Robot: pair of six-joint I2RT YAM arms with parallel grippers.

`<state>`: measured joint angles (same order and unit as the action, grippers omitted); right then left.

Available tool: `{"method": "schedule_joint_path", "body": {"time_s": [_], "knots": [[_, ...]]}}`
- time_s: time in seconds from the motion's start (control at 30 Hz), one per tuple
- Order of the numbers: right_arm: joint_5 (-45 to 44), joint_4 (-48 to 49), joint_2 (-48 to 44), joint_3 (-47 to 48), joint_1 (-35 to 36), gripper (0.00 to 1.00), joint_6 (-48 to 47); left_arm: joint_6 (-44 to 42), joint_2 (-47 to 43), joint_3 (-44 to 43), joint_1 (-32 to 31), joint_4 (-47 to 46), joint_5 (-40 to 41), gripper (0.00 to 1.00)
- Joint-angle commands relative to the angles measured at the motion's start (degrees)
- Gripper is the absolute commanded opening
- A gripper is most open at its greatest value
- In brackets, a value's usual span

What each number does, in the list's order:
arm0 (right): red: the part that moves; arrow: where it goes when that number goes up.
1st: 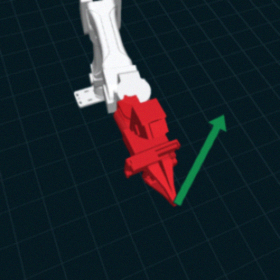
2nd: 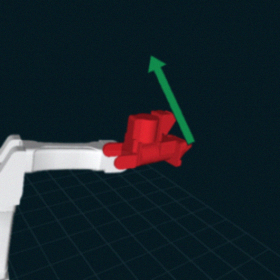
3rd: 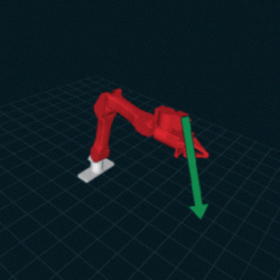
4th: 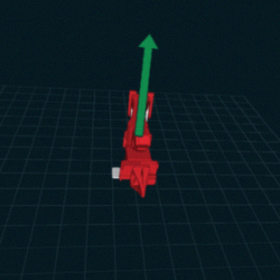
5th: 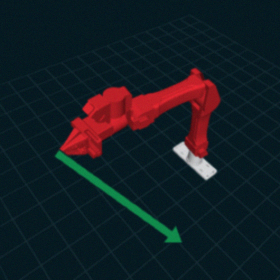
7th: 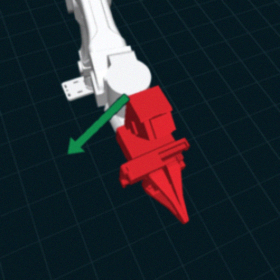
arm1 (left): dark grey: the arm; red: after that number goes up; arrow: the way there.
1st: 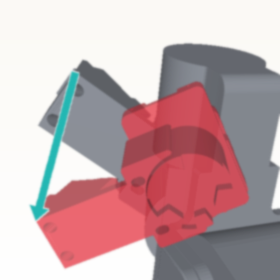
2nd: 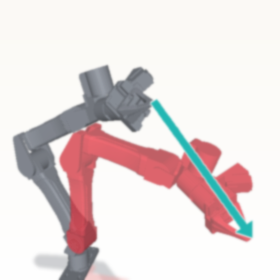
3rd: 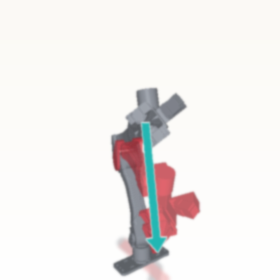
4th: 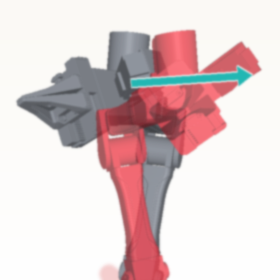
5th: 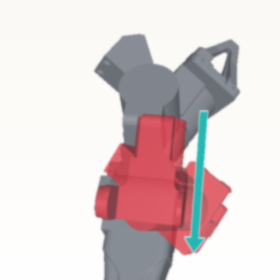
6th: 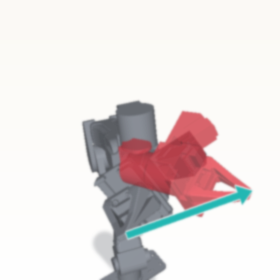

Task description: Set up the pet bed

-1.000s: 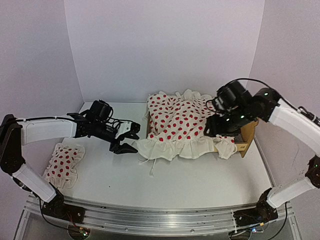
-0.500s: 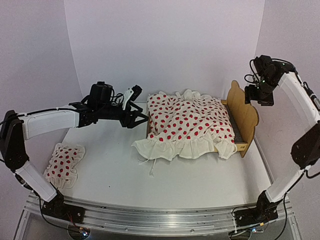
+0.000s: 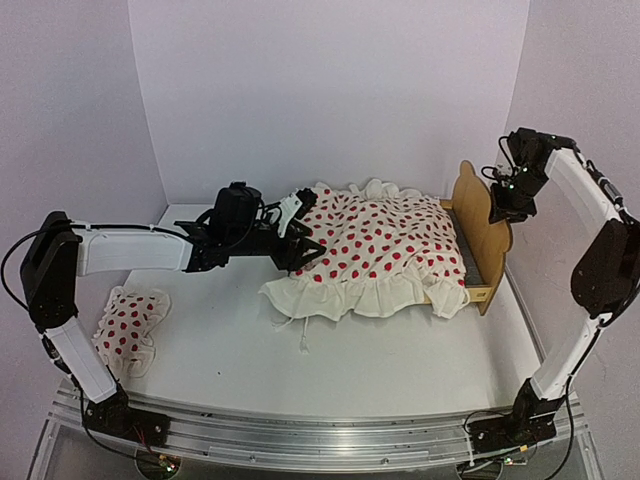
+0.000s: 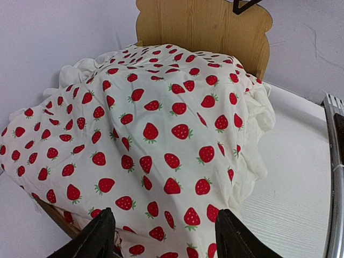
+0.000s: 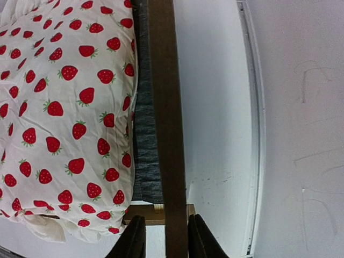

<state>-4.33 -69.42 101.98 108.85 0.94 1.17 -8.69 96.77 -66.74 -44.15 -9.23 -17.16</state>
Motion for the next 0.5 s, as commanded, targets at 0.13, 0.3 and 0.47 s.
{"method": "schedule_joint_path", "body": {"time_s": [0.13, 0.3, 0.47], "knots": [[17.1, 0.0, -0.5, -3.3, 9.4, 0.21, -0.6, -3.4, -4.2, -0.2, -0.6, -3.9, 2.6, 0.65], [14.0, 1.1, 1.1, 0.0, 20.0, 0.29, 5.2, -4.2, -8.7, 4.7, -0.6, -3.9, 2.7, 0.66], [13.7, 7.2, 2.4, -0.3, 28.9, 0.37, 11.5, -4.7, -13.3, 10.4, -0.5, -5.3, 1.5, 0.66]]}}
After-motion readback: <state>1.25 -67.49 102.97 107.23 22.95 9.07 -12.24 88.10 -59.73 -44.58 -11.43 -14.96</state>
